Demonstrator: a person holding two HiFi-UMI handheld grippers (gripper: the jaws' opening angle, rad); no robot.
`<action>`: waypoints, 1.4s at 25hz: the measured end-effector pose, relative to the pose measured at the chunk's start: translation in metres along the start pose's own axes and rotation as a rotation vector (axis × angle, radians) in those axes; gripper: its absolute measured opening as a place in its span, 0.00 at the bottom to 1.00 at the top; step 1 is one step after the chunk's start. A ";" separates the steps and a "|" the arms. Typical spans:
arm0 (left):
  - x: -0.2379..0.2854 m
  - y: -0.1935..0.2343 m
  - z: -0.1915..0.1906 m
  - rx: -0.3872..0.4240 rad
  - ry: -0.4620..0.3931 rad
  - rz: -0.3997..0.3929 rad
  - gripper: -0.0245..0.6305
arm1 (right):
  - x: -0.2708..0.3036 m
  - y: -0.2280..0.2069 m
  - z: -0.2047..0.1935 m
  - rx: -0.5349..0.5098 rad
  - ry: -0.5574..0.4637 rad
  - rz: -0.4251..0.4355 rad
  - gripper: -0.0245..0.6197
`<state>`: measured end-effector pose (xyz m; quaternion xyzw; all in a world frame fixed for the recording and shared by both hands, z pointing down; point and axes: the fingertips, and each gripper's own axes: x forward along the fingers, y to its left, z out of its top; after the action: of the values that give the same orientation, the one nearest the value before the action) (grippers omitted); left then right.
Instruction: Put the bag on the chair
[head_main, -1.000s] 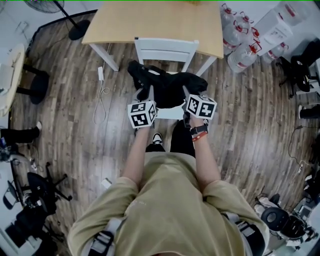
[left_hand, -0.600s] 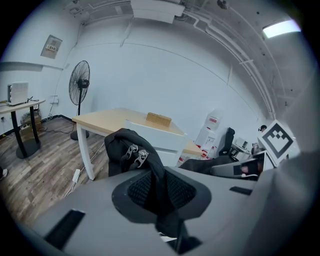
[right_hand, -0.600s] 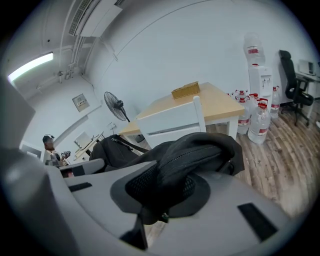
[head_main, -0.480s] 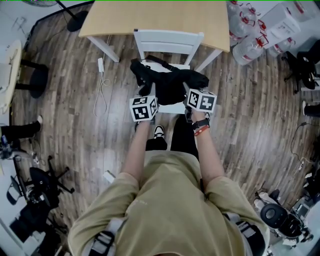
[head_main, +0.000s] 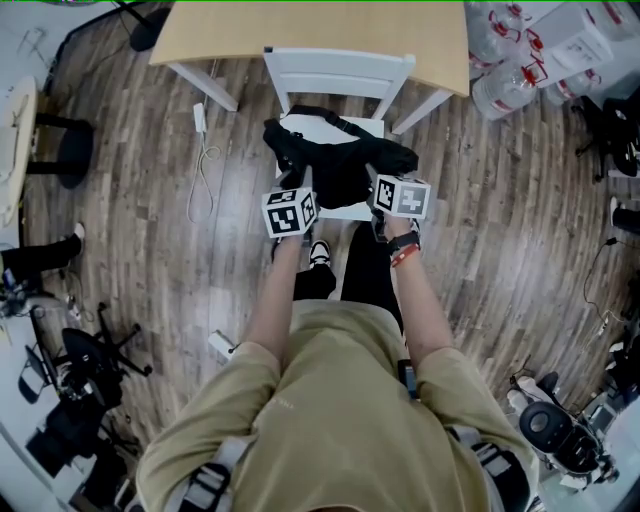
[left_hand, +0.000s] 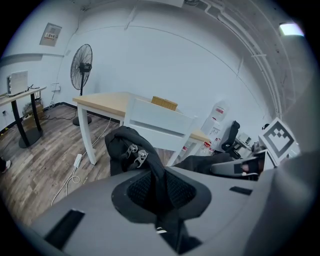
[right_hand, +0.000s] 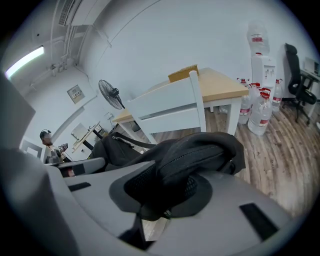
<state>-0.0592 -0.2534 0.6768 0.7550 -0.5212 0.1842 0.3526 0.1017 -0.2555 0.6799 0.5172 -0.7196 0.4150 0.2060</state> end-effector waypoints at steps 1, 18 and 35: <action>0.004 0.002 -0.003 -0.002 0.009 0.001 0.11 | 0.005 -0.003 -0.003 0.004 0.010 0.003 0.17; 0.062 0.041 -0.051 -0.065 0.142 0.041 0.12 | 0.082 -0.033 -0.037 0.004 0.157 0.026 0.17; 0.118 0.071 -0.123 -0.081 0.329 0.070 0.13 | 0.140 -0.072 -0.095 0.105 0.290 0.064 0.18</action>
<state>-0.0678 -0.2566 0.8615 0.6813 -0.4895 0.2961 0.4567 0.1018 -0.2675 0.8639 0.4386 -0.6757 0.5288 0.2670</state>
